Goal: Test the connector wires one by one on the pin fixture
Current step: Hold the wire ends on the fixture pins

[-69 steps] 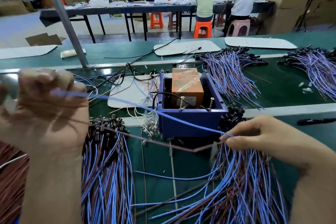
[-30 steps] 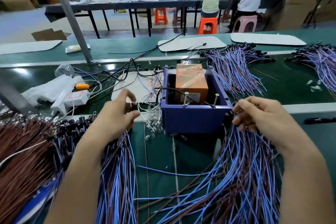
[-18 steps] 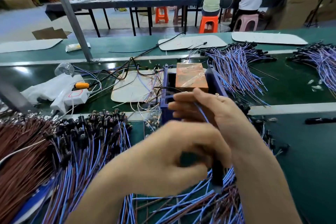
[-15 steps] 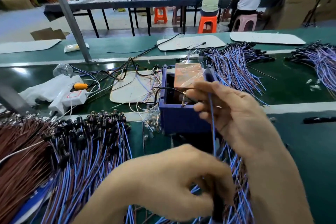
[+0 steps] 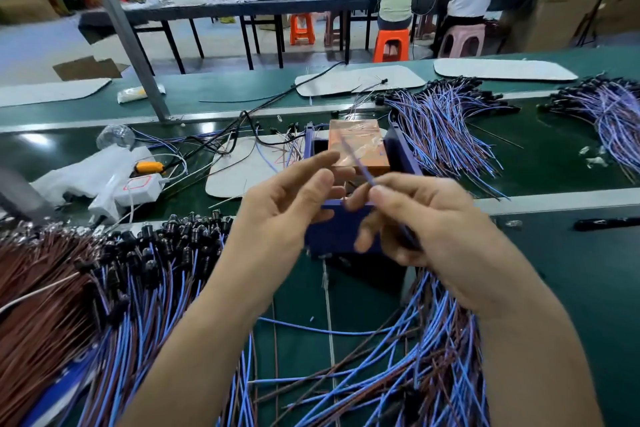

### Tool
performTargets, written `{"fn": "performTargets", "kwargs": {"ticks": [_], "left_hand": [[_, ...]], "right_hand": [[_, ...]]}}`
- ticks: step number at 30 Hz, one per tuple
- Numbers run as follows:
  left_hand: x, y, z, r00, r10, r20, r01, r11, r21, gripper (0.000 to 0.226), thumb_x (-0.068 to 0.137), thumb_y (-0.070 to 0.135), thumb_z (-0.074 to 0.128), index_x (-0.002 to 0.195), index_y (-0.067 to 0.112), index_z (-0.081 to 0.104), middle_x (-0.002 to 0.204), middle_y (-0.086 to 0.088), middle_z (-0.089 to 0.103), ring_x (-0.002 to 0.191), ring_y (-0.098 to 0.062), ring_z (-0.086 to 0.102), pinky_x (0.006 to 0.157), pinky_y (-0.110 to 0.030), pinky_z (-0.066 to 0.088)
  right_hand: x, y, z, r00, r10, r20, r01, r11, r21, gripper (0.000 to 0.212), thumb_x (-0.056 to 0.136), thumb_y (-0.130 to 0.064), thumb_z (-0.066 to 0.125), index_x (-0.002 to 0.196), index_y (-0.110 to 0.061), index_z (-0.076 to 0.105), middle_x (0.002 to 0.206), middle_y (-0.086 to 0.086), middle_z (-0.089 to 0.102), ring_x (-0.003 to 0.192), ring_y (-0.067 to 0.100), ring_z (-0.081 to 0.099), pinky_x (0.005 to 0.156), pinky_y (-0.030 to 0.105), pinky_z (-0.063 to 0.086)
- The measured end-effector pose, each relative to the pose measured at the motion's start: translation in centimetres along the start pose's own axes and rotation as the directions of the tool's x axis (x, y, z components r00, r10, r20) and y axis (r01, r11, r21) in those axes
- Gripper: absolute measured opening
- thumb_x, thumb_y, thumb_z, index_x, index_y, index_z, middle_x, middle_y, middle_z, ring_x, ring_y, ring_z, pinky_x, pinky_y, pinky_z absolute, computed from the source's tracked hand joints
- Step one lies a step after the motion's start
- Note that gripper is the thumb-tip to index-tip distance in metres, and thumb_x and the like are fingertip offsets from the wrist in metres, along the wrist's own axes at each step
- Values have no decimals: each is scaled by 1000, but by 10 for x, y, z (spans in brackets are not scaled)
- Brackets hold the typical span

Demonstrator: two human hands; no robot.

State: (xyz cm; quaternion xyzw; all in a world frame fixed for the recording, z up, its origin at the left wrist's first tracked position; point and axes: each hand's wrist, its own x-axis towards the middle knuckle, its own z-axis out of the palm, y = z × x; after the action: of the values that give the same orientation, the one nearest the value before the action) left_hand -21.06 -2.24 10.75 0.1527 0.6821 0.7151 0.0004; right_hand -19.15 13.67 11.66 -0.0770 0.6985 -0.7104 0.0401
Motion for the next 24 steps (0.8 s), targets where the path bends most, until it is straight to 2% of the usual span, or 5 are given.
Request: {"fn": "performTargets", "kwargs": {"ticks": [4,9,13,18,24], "left_hand": [[0,-2,0,997,8,-74,-11,999,-51,24,78,29,57,93,17,72,82,-2,75,64,-9,60,61,-17,49],[-1,-4,3,997,-20,76,18,1000,25,15,86,14,58,83,14,73,68,-1,70,51,-6,53,53,-14,46],[-3,-7,10,987,-70,142,62,996,60,19,91,4,56,84,12,72,67,-1,68,52,-6,54,53,-15,46],[-4,-11,19,970,-119,212,109,992,56,20,93,6,55,88,13,72,73,-2,72,55,-8,53,57,-16,48],[-6,-16,22,954,-173,246,151,983,104,19,93,10,57,89,18,74,78,-5,74,58,-14,56,61,-21,49]], "right_hand": [[3,4,14,984,121,131,-93,975,-203,26,99,-11,46,82,-7,65,59,5,67,42,15,48,38,18,34],[1,7,-4,983,101,150,-48,947,-319,11,90,-12,62,94,-20,69,83,-4,73,79,8,66,73,21,53],[-4,4,-27,992,-11,122,32,985,-168,34,80,-16,74,113,-19,68,103,1,74,96,14,70,87,19,52],[-1,6,-23,995,-97,-19,97,995,-8,25,65,-33,71,84,-18,78,76,6,73,65,14,66,67,20,55],[7,9,-16,978,-120,-168,99,987,-123,12,67,-24,73,68,-12,71,55,0,61,48,11,54,49,18,49]]}}
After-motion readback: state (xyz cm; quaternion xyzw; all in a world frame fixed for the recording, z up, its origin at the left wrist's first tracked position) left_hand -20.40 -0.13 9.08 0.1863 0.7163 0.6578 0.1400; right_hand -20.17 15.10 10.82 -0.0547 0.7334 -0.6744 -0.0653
